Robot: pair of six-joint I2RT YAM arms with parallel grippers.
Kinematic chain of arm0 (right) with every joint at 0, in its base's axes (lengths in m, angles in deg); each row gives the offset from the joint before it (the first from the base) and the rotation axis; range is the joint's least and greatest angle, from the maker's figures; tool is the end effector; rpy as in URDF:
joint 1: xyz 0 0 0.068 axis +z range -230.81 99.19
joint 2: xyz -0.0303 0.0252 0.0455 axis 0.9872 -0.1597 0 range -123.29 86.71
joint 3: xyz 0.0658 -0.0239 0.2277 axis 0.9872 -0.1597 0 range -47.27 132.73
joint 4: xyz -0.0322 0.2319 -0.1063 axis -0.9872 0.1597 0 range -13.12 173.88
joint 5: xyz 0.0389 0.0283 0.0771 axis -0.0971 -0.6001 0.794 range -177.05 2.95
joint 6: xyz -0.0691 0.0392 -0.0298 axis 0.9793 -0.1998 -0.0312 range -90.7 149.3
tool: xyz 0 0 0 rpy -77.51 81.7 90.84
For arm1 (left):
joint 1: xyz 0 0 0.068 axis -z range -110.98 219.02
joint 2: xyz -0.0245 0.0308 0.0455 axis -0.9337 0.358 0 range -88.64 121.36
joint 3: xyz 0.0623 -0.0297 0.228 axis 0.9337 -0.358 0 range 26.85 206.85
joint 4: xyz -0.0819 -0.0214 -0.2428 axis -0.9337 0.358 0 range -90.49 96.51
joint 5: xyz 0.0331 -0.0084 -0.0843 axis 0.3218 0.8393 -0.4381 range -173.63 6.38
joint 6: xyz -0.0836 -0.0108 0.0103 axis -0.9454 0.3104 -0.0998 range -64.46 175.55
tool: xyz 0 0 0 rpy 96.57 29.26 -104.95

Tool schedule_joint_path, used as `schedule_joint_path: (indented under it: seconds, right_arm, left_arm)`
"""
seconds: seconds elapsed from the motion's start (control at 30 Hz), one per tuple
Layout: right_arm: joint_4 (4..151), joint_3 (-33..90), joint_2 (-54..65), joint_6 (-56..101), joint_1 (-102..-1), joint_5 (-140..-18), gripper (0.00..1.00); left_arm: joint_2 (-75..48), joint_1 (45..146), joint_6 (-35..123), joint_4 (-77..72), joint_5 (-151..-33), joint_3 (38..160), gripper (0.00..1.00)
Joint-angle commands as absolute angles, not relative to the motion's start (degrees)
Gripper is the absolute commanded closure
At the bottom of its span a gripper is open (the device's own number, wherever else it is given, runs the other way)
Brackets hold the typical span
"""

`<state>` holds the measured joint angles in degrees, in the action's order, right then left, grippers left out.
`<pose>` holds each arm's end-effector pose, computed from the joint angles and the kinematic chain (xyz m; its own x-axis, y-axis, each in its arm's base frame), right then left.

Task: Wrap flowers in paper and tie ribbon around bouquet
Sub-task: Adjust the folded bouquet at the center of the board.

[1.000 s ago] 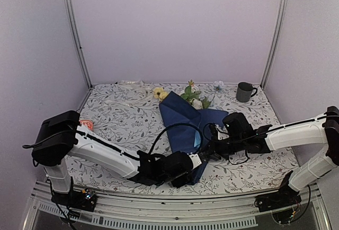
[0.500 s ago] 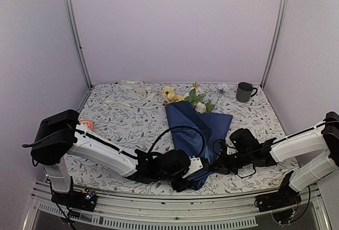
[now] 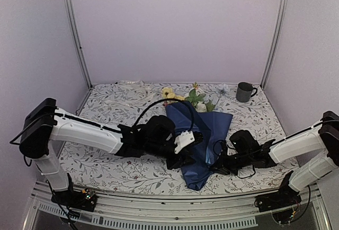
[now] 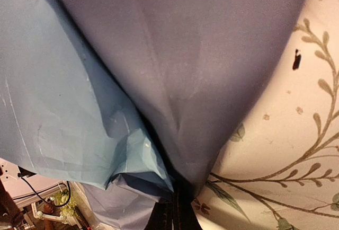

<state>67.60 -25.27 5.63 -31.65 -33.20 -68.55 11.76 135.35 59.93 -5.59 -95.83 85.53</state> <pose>0.1531 0.2029 0.0529 -0.9830 0.1526 -0.1016 0.0429 0.7301 0.6820 0.1456 -0.3713 0.1350 -0.1652 0.5629 -0.8098 0.9788 0.1946 -0.0644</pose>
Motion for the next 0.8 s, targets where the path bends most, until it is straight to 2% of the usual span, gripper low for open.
schedule_joint_path:
  seconds: [0.0, 0.1, 0.27, 0.5, 0.7, 0.77]
  right_arm:
    - [68.8, -25.8, 5.1, -32.3, -33.1, -69.5, 1.0]
    - [68.9, -25.8, 5.3, -32.3, -33.1, -69.4, 1.0]
    - [71.2, -24.5, 7.2, -32.0, -33.1, -70.4, 0.92]
    - [80.0, -20.2, 12.5, -28.6, -35.5, -73.1, 0.71]
    - [90.7, -13.5, 20.9, -18.4, -43.3, -76.0, 0.56]
    - [92.0, -10.4, 21.8, -14.8, -45.6, -76.8, 0.45]
  left_arm:
    - [20.0, 135.5, 60.5, -1.9, -94.6, 90.4, 0.64]
    - [23.0, 135.8, 61.6, -3.6, -94.5, 91.9, 0.6]
    - [27.6, 138.2, 65.5, -1.5, -94.2, 94.3, 0.57]
    - [32.2, 139.2, 68.6, 3.7, -94.0, 96.4, 0.58]
    - [32.6, 139.2, 68.8, 3.9, -94.6, 95.8, 0.58]
    - [32.8, 139.2, 68.8, 4.1, -94.7, 96.0, 0.58]
